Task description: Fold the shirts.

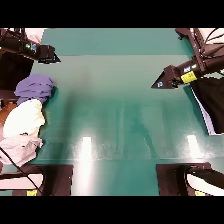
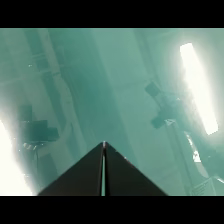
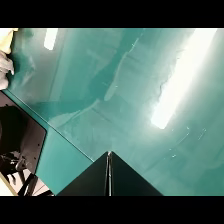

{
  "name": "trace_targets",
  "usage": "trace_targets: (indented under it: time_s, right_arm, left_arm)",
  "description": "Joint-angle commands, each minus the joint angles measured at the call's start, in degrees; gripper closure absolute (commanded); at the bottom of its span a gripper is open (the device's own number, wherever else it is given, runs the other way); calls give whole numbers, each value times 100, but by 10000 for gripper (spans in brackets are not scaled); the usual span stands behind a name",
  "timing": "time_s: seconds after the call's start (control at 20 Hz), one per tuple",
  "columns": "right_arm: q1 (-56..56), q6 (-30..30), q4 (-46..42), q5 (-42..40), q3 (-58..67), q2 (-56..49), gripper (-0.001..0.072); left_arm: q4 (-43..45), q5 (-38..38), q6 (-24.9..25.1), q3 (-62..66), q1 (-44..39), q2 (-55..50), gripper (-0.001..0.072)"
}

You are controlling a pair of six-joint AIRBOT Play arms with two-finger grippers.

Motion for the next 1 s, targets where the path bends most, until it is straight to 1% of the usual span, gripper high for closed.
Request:
trace_targets:
  time_s: [0.0, 0.6, 0.8, 0.85, 0.9, 0.95]
  right_arm:
    - [20, 4, 2, -28, -2, 2, 693]
    - [17, 0, -2, -105, -2, 2, 692]
    - [17, -2, -7, -116, -2, 0, 693]
    - [17, -2, -7, -114, -2, 2, 693]
    - [17, -2, -4, -114, -2, 2, 692]
    - [20, -2, -4, -114, -2, 2, 692]
  left_arm:
    - [2, 4, 0, 0, 4, 0, 679]
    - [0, 4, 0, 0, 4, 0, 679]
    - [101, 431, 55, -2, 4, -7, 678]
    - [374, 437, 59, -2, 4, -20, 516]
    - [811, 437, 11, -26, 4, -44, 162]
    - [1316, 457, -177, -107, 4, -63, 96]
